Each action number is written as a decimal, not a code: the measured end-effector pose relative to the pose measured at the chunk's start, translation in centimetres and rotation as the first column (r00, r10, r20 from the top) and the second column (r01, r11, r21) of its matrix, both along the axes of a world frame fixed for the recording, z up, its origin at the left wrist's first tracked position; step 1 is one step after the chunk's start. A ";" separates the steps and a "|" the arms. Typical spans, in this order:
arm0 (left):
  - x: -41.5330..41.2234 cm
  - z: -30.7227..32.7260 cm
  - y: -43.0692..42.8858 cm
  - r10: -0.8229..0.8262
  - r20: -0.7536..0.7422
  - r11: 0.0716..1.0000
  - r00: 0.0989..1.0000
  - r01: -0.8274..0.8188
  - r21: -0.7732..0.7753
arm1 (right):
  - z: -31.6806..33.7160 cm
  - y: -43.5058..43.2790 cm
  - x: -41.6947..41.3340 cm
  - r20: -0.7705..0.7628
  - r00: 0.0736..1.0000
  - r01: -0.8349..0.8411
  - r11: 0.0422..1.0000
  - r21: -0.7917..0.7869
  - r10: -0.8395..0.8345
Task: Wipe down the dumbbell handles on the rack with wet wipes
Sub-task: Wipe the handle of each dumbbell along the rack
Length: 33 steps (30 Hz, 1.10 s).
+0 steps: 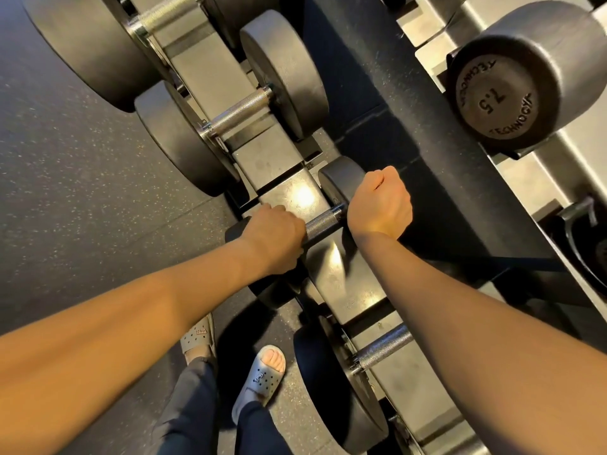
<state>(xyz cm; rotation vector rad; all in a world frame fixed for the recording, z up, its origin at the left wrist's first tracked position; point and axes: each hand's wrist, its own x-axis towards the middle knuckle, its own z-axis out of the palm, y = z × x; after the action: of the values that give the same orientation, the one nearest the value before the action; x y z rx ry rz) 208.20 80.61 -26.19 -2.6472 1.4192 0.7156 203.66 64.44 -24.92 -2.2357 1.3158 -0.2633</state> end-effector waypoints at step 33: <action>-2.0 2.9 1.5 0.376 -0.368 0.889 0.851 -0.443 -0.117 | 0.5 -0.1 -0.2 0.039 0.999 -0.028 0.999 0.021 0.027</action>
<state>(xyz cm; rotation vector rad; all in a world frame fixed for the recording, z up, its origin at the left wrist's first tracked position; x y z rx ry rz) 206.20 82.12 -23.33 -3.1570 1.0159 1.1728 203.45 64.33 -24.43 -2.2181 1.2610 -0.2797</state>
